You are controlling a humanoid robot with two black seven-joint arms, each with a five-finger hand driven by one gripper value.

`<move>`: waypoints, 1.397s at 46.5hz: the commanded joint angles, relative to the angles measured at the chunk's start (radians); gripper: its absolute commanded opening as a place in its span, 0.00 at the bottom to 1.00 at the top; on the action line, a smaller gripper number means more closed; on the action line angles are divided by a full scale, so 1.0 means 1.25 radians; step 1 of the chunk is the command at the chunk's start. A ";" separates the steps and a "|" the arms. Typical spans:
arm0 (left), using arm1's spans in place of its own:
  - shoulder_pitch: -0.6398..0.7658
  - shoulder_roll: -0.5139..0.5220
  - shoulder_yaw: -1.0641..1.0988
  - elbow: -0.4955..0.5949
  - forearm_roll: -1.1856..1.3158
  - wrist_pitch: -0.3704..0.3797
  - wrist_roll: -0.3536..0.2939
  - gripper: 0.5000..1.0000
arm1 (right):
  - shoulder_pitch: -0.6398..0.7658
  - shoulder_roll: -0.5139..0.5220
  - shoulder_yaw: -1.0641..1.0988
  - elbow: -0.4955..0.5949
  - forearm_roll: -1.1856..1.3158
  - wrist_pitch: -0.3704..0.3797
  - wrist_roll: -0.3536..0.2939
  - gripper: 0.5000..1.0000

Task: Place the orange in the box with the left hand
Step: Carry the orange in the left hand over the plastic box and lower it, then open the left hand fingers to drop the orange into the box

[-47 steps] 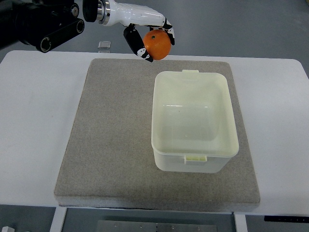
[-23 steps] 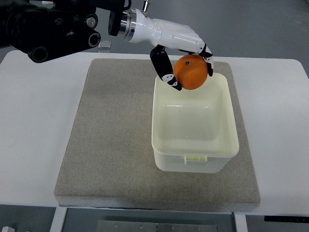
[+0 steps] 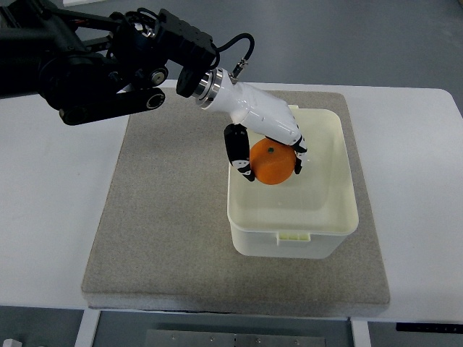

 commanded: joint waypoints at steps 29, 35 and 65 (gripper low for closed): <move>0.062 -0.037 -0.006 0.042 -0.009 0.015 0.000 0.00 | 0.000 0.000 0.000 0.000 -0.001 0.000 0.000 0.86; 0.062 -0.037 -0.007 0.042 -0.018 0.025 0.000 0.53 | 0.000 0.000 0.000 0.000 -0.001 0.000 0.000 0.86; 0.067 -0.036 -0.042 0.042 -0.034 0.025 0.000 0.98 | 0.001 0.000 0.000 0.000 -0.001 0.000 0.000 0.86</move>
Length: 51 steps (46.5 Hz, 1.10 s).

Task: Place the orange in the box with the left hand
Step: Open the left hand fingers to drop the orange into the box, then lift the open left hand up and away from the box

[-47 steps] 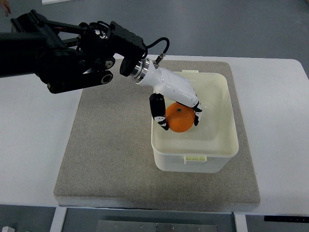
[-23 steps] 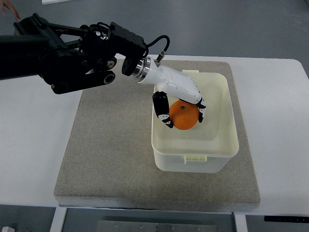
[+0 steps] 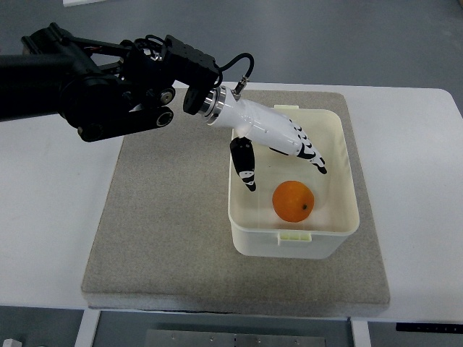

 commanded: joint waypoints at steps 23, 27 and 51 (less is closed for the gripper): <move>0.004 0.035 -0.108 0.189 -0.001 0.011 0.000 0.98 | 0.000 0.000 0.000 0.000 0.001 0.000 0.000 0.86; 0.015 0.035 -0.108 0.242 -0.001 0.043 0.000 0.98 | 0.000 0.000 0.000 0.000 0.000 0.000 0.000 0.86; 0.112 0.017 -0.118 0.473 -0.137 0.140 0.000 0.97 | 0.000 0.000 0.000 0.000 0.000 0.000 0.000 0.86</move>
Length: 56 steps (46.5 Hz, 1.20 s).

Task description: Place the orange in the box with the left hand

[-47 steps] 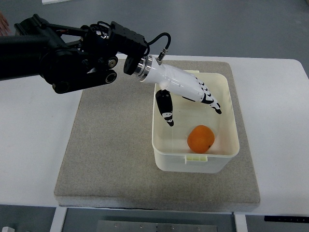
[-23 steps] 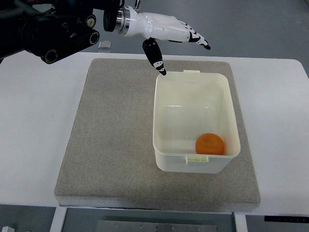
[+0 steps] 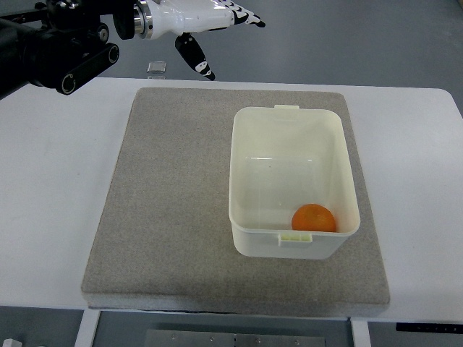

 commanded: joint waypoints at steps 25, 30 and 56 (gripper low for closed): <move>0.143 -0.059 -0.003 0.173 -0.520 -0.017 0.000 0.97 | 0.000 0.000 0.000 0.000 0.000 0.000 0.000 0.86; 0.163 -0.065 -0.005 0.172 -0.653 -0.033 0.000 0.96 | 0.000 0.000 0.000 0.001 0.000 0.000 0.000 0.86; 0.298 -0.100 -0.261 0.210 -0.898 -0.081 0.007 0.89 | 0.000 0.000 0.000 0.000 -0.001 0.000 0.000 0.86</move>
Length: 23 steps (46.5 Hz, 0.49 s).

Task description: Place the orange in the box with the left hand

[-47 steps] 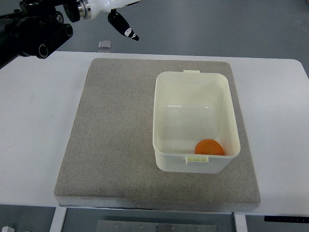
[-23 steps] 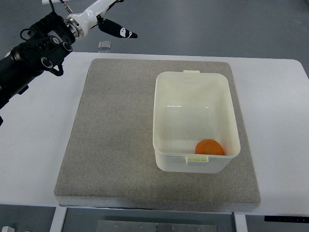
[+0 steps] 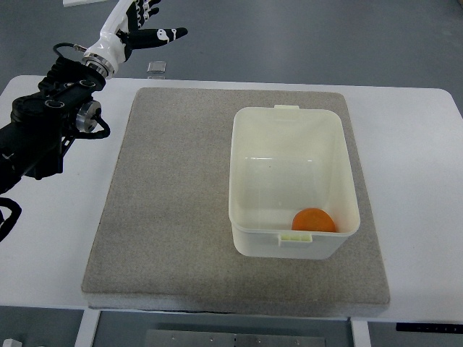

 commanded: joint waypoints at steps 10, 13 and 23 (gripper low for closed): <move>0.059 -0.019 -0.214 0.027 -0.071 -0.031 0.123 0.88 | 0.000 0.000 0.000 0.000 0.000 0.000 0.000 0.86; 0.067 -0.018 -0.249 0.029 -0.092 -0.079 0.122 0.86 | 0.000 0.000 0.000 0.000 0.000 0.000 0.000 0.86; 0.099 -0.020 -0.326 0.034 -0.141 -0.170 0.122 0.84 | 0.000 0.000 0.000 0.000 0.000 0.000 0.000 0.86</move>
